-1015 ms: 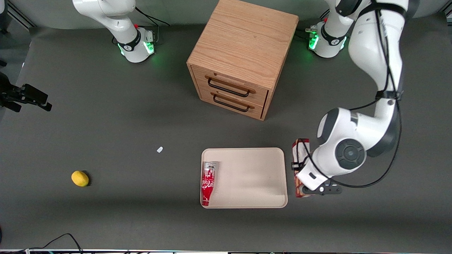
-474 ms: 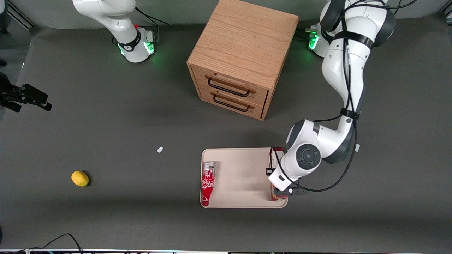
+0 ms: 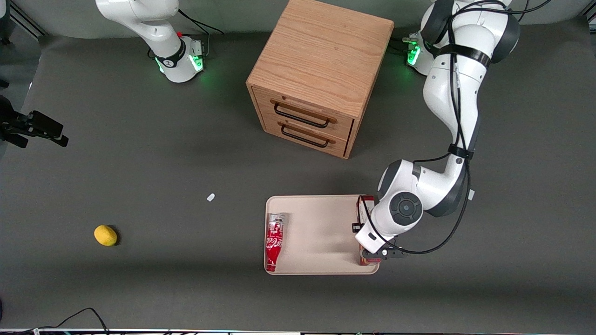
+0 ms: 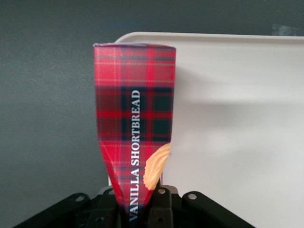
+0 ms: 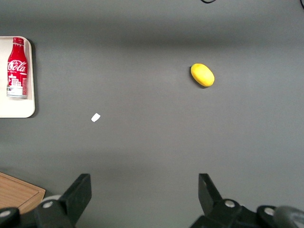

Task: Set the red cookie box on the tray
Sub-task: 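Lower the cookie box onto the tray beside the red can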

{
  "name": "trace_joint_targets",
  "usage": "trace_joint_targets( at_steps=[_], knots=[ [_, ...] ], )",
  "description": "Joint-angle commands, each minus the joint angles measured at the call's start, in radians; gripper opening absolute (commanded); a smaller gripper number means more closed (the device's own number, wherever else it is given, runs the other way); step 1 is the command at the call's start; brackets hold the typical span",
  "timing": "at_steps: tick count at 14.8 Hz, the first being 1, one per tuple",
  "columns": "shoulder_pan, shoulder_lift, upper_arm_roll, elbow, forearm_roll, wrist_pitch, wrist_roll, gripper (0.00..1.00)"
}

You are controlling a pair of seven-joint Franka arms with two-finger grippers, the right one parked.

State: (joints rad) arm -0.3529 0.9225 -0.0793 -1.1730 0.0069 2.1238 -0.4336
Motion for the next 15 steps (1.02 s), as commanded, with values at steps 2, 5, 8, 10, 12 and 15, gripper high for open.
trace_joint_targets(
  at_steps=[2, 5, 8, 10, 12, 15],
  knots=[
    [-0.012, 0.003, 0.015, 0.01, 0.013, 0.011, -0.028, 1.0],
    [-0.011, -0.013, 0.013, 0.001, 0.004, 0.011, -0.031, 1.0],
    [-0.001, -0.048, 0.007, -0.013, -0.001, 0.011, -0.031, 1.0],
    [0.02, -0.111, 0.006, -0.068, -0.002, 0.013, -0.018, 1.0],
    [0.032, -0.172, 0.006, -0.108, -0.001, 0.008, -0.011, 1.0],
    [0.063, -0.258, -0.008, -0.164, -0.005, 0.005, -0.01, 1.0]
  ],
)
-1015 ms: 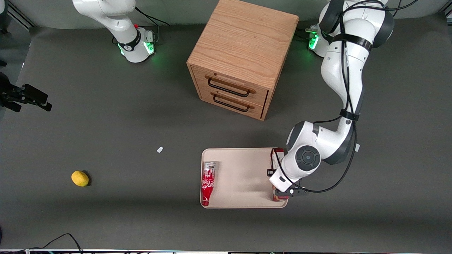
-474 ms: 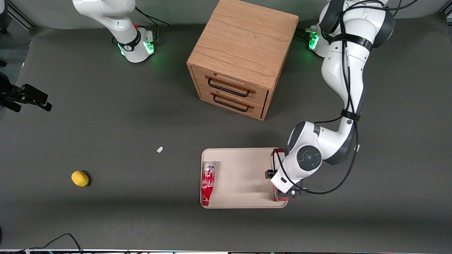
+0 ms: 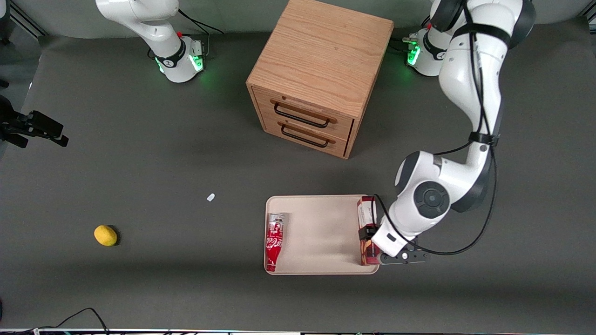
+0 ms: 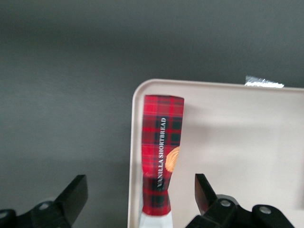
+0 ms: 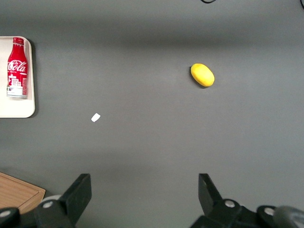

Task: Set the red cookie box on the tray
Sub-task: 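Open the left gripper to release the cookie box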

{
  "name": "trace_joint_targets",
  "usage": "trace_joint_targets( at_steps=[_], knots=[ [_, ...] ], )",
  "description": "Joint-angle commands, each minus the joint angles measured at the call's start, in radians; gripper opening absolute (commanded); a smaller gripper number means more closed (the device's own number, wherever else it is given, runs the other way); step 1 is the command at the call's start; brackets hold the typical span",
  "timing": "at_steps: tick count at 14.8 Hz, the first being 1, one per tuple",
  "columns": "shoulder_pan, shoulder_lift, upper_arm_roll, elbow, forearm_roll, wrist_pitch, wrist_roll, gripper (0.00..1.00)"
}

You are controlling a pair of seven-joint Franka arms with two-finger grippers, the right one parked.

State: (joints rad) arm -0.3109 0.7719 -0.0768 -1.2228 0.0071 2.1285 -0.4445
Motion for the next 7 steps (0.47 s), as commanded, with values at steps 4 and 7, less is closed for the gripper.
trace_joint_targets(
  at_steps=[4, 7],
  knots=[
    [0.091, -0.296, -0.026, -0.265, -0.019, -0.012, 0.003, 1.0],
    [0.145, -0.436, -0.027, -0.329, -0.019, -0.114, 0.036, 1.0]
  ],
)
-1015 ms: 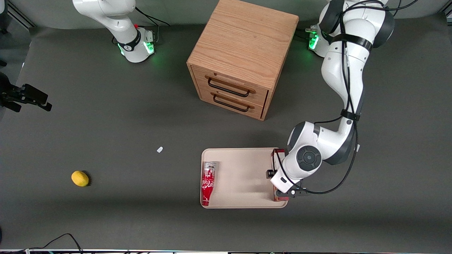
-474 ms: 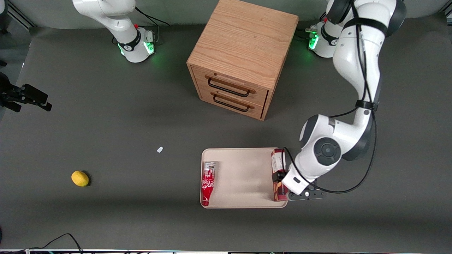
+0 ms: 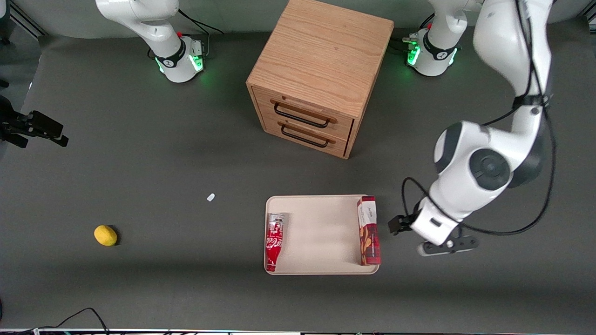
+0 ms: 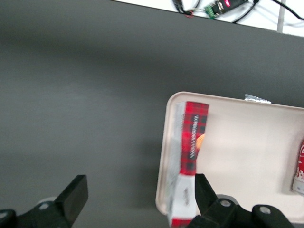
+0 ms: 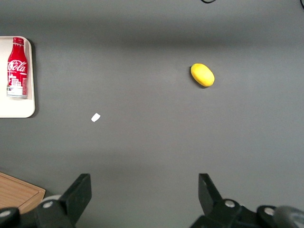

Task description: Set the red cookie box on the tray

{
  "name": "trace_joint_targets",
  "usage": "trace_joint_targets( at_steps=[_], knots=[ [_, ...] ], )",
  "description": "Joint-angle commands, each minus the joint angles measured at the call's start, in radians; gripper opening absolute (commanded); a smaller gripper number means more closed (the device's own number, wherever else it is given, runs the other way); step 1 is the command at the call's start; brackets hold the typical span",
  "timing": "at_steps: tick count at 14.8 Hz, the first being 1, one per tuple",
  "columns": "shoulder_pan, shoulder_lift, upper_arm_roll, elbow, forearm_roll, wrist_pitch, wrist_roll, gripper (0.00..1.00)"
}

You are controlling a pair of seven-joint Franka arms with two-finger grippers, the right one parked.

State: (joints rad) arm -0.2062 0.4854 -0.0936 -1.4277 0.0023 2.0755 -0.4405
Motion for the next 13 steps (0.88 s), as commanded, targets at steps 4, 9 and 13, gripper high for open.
trace_joint_targets(
  at_steps=[4, 9, 13],
  knots=[
    [0.151, -0.325, -0.009, -0.146, -0.016, -0.282, 0.167, 1.0],
    [0.286, -0.507, -0.008, -0.2, -0.019, -0.448, 0.388, 1.0],
    [0.324, -0.611, -0.006, -0.247, -0.019, -0.505, 0.459, 1.0]
  ],
)
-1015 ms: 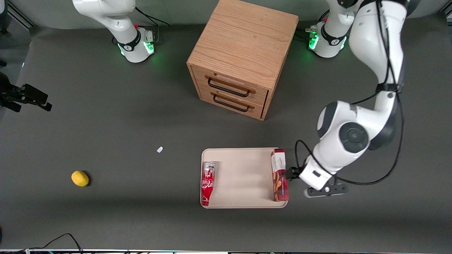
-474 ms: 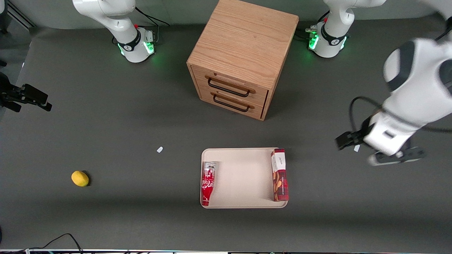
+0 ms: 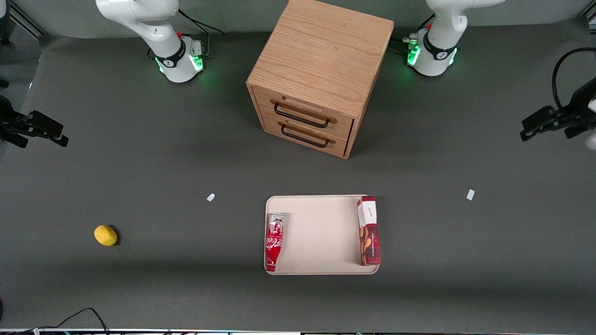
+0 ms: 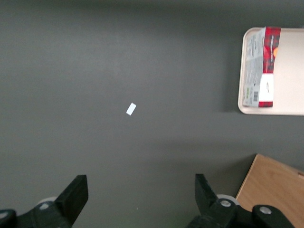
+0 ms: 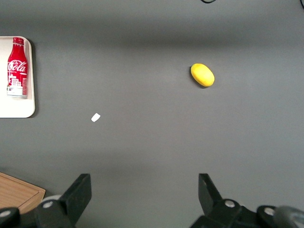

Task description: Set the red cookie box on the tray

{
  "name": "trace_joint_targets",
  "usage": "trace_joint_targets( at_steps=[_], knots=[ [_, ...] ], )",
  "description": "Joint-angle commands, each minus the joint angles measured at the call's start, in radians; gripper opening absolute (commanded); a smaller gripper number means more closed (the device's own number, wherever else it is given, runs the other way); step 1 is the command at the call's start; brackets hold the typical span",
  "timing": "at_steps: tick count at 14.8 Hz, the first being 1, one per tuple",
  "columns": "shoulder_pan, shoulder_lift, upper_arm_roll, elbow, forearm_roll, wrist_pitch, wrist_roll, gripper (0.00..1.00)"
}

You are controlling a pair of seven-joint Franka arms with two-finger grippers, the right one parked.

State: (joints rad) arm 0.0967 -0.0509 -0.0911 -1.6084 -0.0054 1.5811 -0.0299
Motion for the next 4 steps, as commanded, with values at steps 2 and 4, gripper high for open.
trace_joint_targets(
  at_steps=[2, 4],
  knots=[
    [0.023, -0.076, -0.004, -0.068, -0.011, -0.013, 0.085, 1.0],
    [0.023, -0.076, -0.002, -0.068, -0.011, -0.012, 0.088, 1.0]
  ],
)
